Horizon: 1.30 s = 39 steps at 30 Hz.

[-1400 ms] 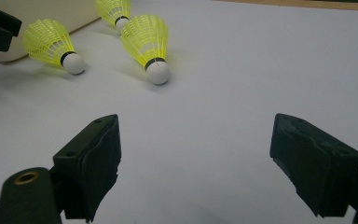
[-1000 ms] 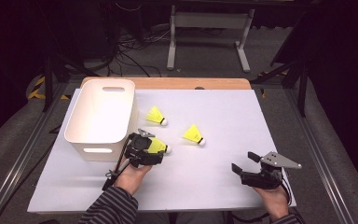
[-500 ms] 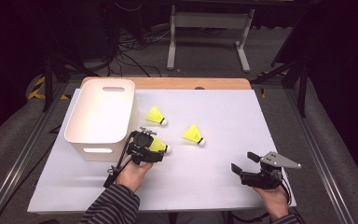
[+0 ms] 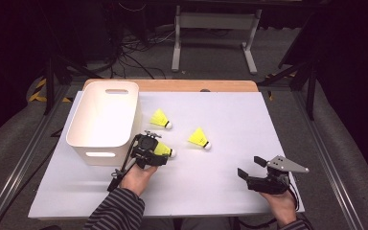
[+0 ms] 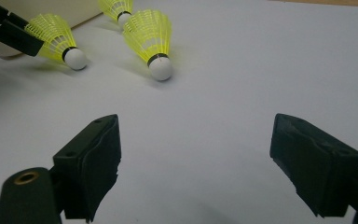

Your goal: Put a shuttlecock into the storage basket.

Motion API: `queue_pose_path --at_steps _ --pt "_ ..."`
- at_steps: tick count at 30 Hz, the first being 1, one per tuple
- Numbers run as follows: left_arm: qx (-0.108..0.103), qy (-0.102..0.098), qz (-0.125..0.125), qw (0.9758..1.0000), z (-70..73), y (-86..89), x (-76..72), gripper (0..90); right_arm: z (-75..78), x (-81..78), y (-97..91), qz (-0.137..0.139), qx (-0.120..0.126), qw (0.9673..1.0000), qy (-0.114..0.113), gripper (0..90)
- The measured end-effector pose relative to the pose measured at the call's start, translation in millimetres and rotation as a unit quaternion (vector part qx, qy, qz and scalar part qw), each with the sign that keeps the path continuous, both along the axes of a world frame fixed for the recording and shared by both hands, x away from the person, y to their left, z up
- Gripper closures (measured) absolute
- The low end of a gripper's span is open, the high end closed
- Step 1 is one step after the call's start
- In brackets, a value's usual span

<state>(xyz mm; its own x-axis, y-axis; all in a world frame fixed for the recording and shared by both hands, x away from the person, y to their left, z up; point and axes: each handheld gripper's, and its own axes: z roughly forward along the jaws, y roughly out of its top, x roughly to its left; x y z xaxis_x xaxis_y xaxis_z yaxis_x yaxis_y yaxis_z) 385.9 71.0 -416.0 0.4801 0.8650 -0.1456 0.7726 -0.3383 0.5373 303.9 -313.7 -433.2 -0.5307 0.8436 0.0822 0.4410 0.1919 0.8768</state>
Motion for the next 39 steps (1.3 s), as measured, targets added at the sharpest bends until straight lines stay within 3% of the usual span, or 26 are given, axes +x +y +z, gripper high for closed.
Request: queue_pose_path --at_steps 11,23,39 --pt "-0.001 0.01 0.008 0.9999 -4.5 -0.9 5.0 49.7 -0.1 0.3 0.0 0.002 0.0 1.0 0.001 16.7" --pt "0.005 0.013 0.001 0.9999 -5.2 -1.3 5.6 61.6 -0.3 0.5 0.0 0.003 0.0 1.0 0.001 16.7" --pt "0.006 0.024 -0.027 0.9993 -5.5 -3.3 5.6 77.8 -0.7 0.7 0.2 0.003 0.0 1.0 0.001 16.7"
